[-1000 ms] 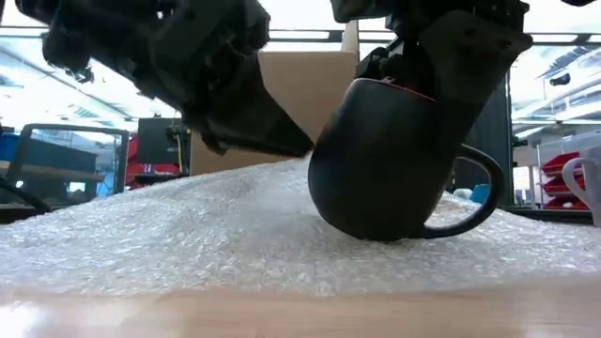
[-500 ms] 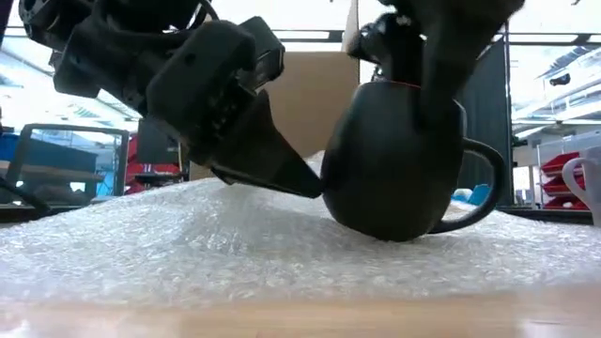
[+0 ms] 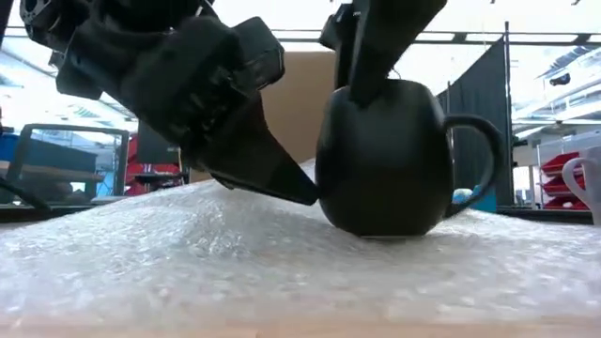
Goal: Wrap mug
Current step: Wrap the orange mug with bubble wrap
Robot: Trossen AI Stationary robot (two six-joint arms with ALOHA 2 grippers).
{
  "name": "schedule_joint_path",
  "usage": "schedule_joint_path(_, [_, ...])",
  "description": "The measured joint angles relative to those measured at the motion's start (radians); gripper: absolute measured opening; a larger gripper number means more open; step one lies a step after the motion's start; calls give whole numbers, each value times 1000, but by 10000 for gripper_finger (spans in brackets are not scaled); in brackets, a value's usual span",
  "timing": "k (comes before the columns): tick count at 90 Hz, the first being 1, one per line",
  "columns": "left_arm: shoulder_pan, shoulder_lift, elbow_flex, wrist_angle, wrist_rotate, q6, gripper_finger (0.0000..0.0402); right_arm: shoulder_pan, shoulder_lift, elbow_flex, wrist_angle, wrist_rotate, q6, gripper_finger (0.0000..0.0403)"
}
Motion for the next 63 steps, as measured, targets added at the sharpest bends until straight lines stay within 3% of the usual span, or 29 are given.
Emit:
schedule_joint_path(10, [6, -27, 2, -11, 97, 30, 78, -2, 0, 0, 13, -1, 1, 148])
schedule_joint_path(35, [17, -166, 2, -228, 90, 57, 78, 9, 0, -53, 45, -71, 11, 150])
schedule_joint_path(45, [20, -228, 2, -341, 2, 96, 78, 16, 2, -73, 34, -79, 25, 149])
schedule_joint_path(63, [72, -268, 2, -414, -297, 129, 78, 31, 2, -72, 43, -82, 48, 150])
